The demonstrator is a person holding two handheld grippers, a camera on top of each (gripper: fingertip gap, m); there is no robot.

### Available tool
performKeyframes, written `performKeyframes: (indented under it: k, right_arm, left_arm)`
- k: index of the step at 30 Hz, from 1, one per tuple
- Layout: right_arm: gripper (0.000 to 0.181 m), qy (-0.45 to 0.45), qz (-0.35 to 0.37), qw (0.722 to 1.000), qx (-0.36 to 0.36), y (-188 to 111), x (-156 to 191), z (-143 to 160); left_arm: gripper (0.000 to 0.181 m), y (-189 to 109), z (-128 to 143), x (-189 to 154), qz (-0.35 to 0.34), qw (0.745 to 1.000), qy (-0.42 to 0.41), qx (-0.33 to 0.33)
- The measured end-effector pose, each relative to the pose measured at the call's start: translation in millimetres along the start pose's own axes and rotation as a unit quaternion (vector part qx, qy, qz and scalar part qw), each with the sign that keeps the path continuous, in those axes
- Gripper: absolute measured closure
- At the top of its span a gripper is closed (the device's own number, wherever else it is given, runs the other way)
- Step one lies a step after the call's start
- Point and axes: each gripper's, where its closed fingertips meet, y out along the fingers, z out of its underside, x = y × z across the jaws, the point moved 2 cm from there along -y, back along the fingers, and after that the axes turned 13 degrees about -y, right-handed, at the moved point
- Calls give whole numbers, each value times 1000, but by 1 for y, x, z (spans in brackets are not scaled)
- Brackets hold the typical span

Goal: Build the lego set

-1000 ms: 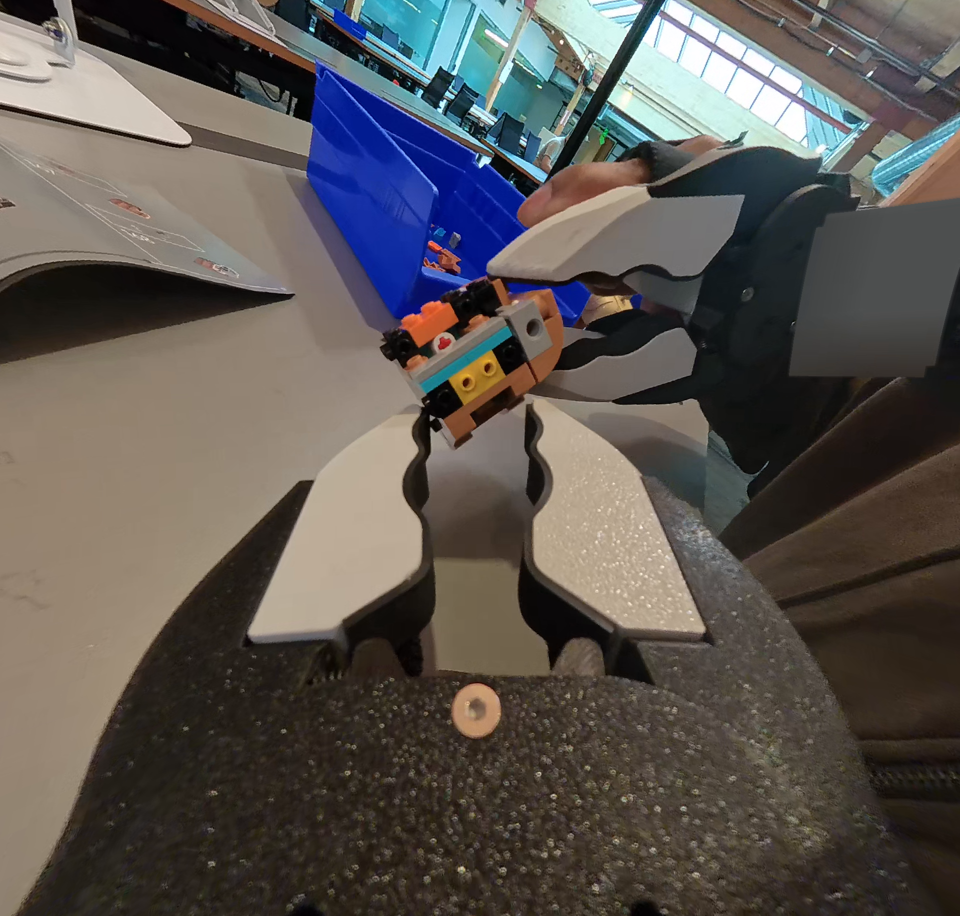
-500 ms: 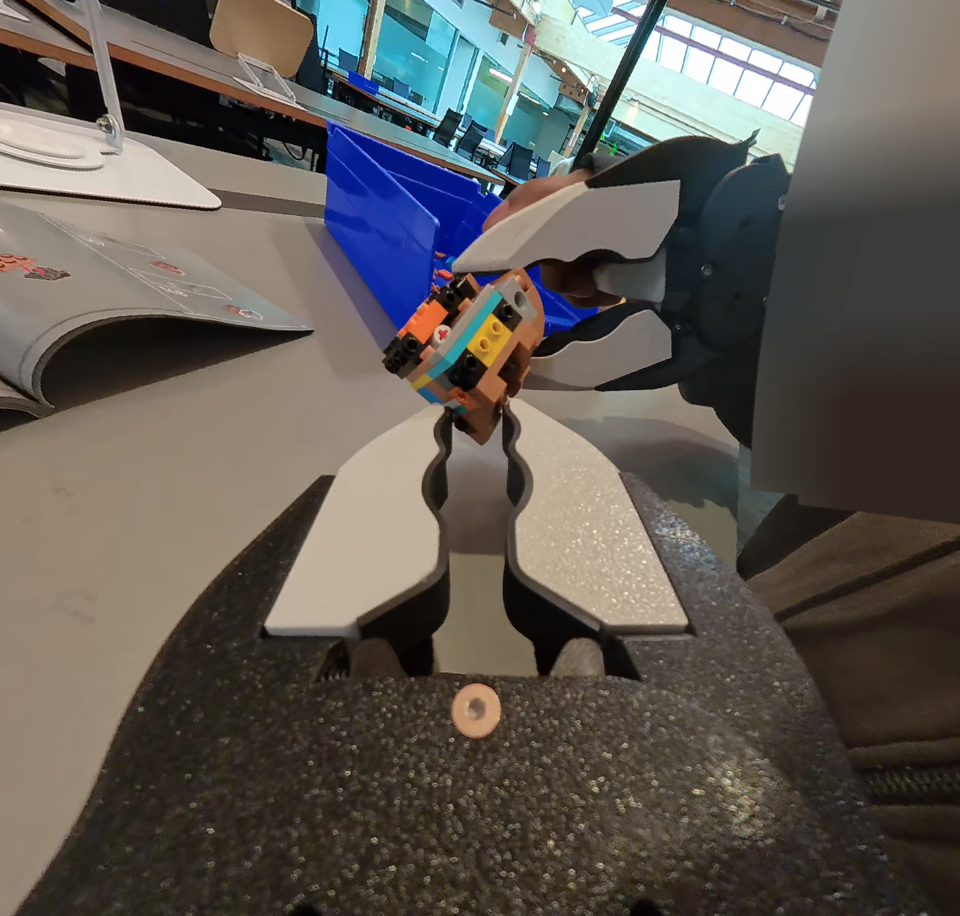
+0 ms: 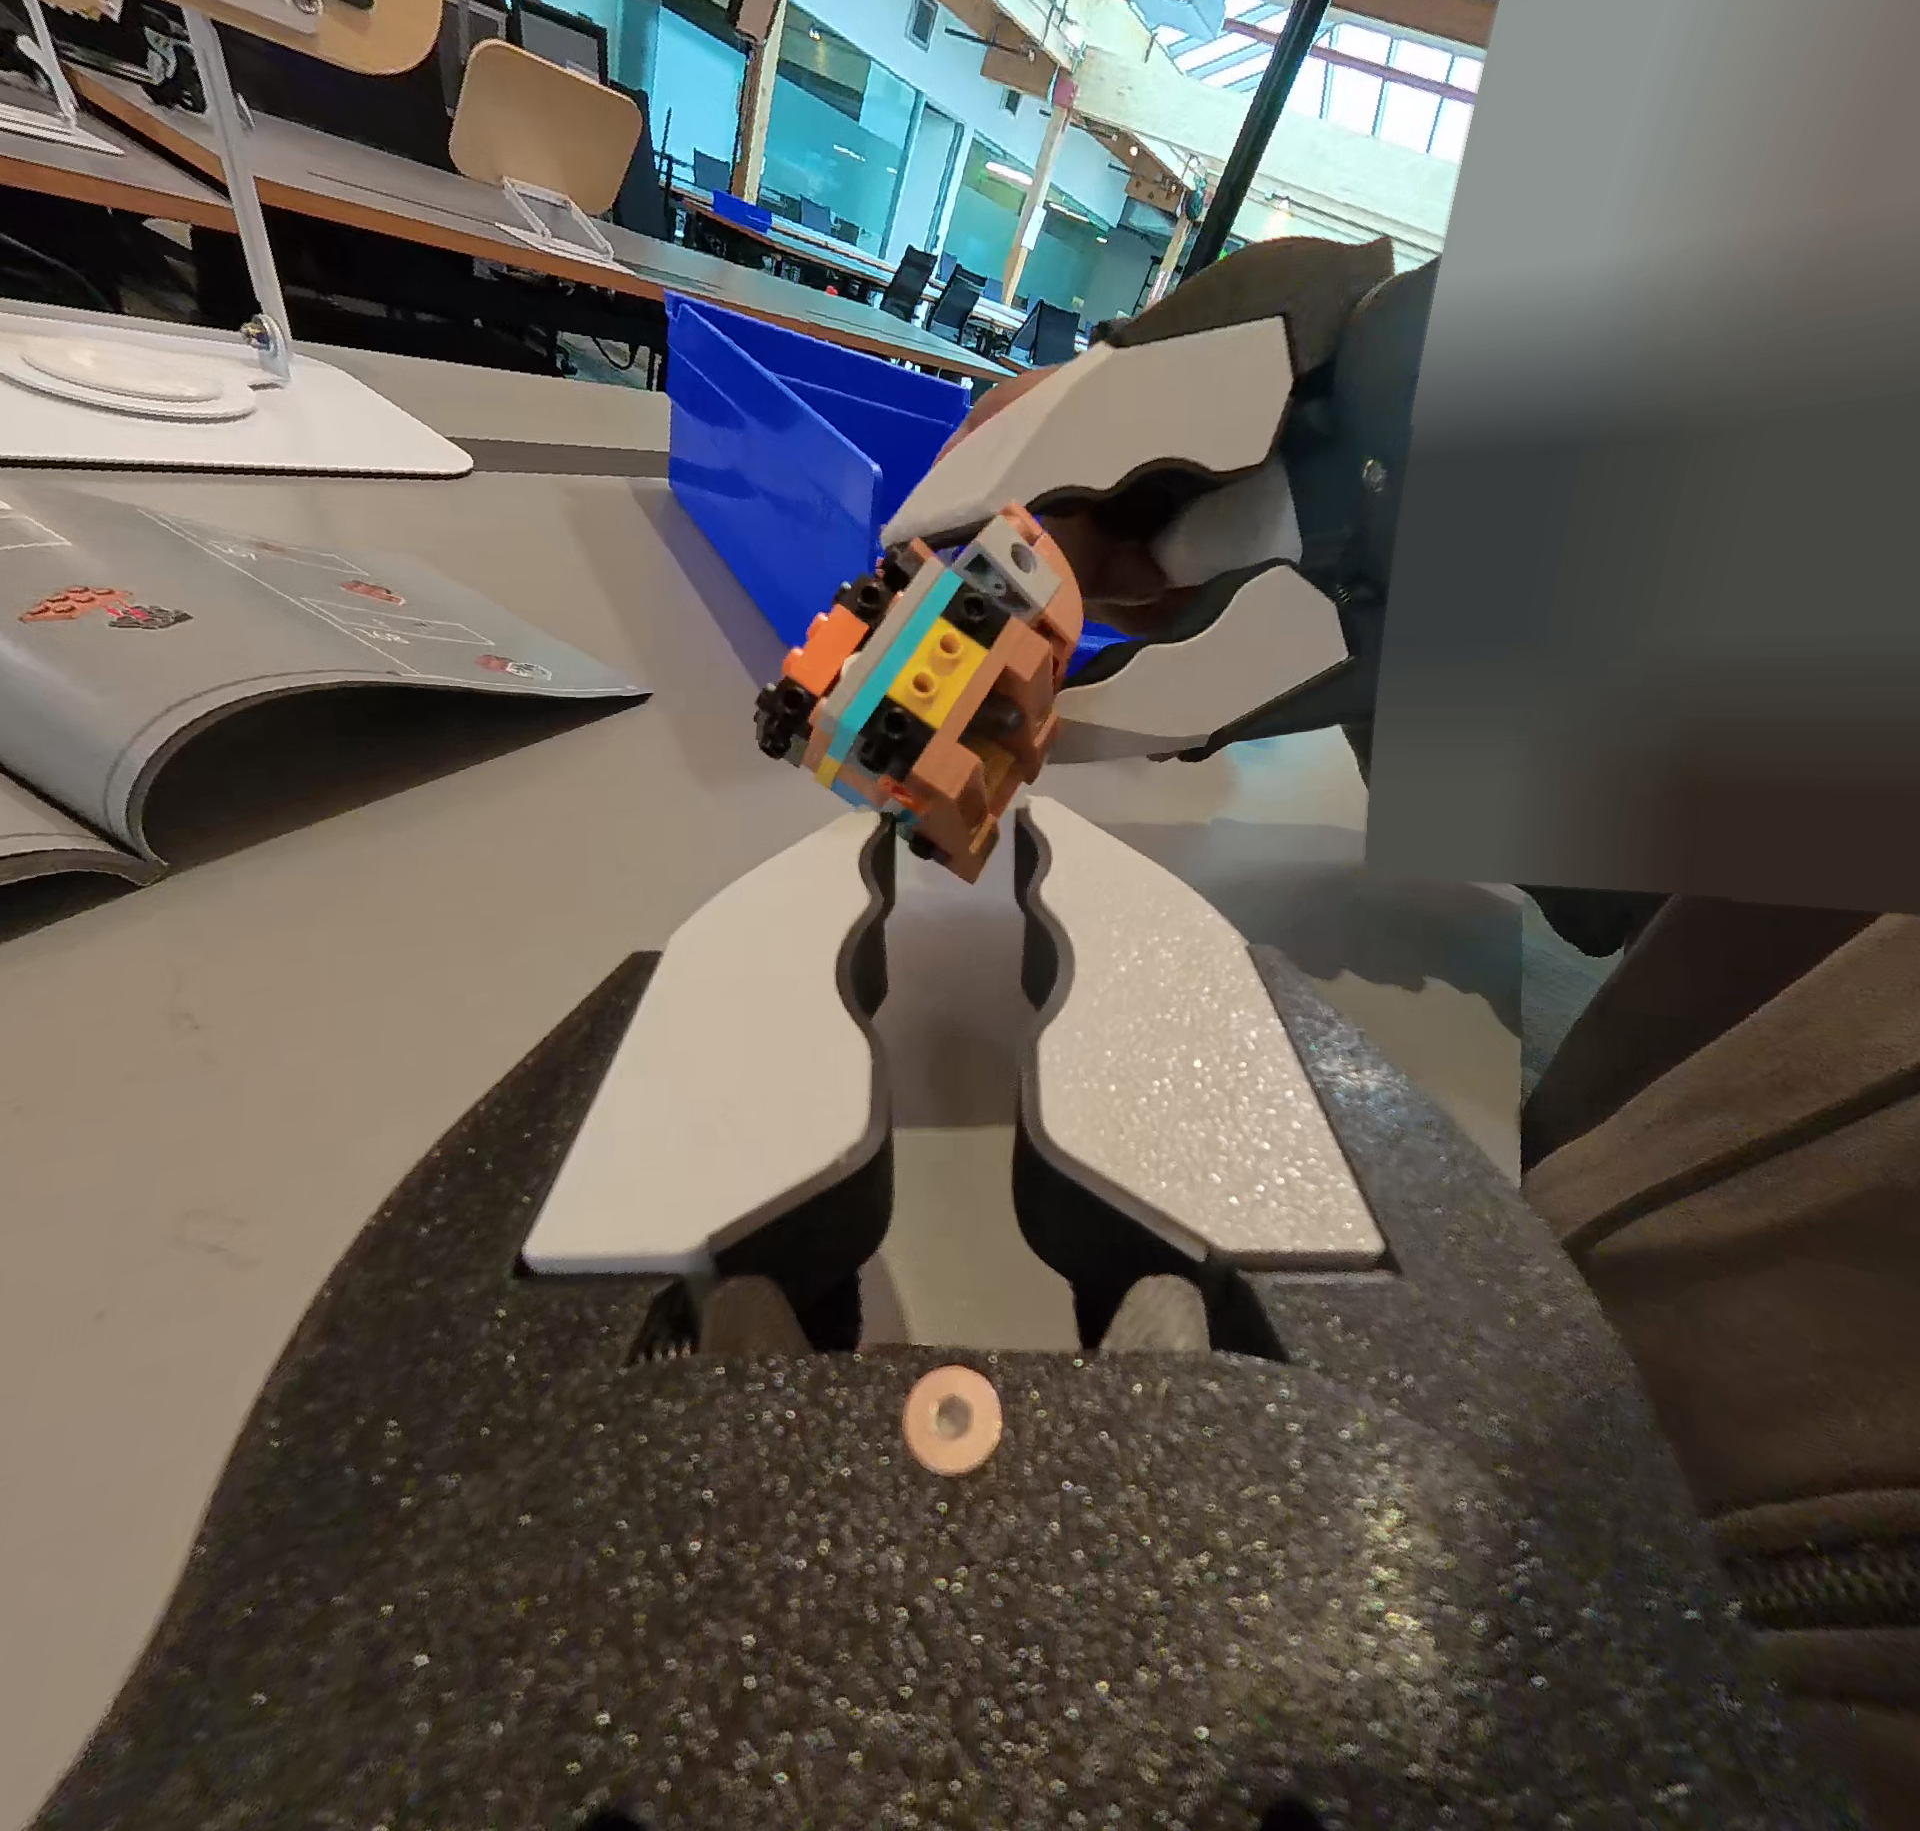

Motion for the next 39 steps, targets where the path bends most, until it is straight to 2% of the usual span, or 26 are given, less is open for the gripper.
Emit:
performKeyframes:
  k: [8, 19, 24, 29, 33, 39]
  right_arm:
    - [147, -76, 32, 996, 39, 7, 5, 5]
    - [147, -112, 147, 981, 48, 13, 6, 5]
    - [147, -147, 205, 966, 49, 10, 9, 3]
    - [147, -166, 235, 957, 42, 7, 9, -2]
    - [147, -164, 235, 958, 30, 6, 11, -4]
    - [147, -138, 235, 962, 19, 5, 12, -6]
  left_arm:
    - [141, 4, 3, 4, -17, 1000, -1, 16]
    - [140, 3, 0, 8, -79, 996, 47, -8]
    - [139, 4, 0, 6, -97, 992, 75, -13]
    - [137, 1, -3, 3, -77, 994, 69, -30]
    - [136, -2, -8, -1, -55, 994, 80, -50]
    - [139, -4, -9, 0, -42, 995, 81, -47]
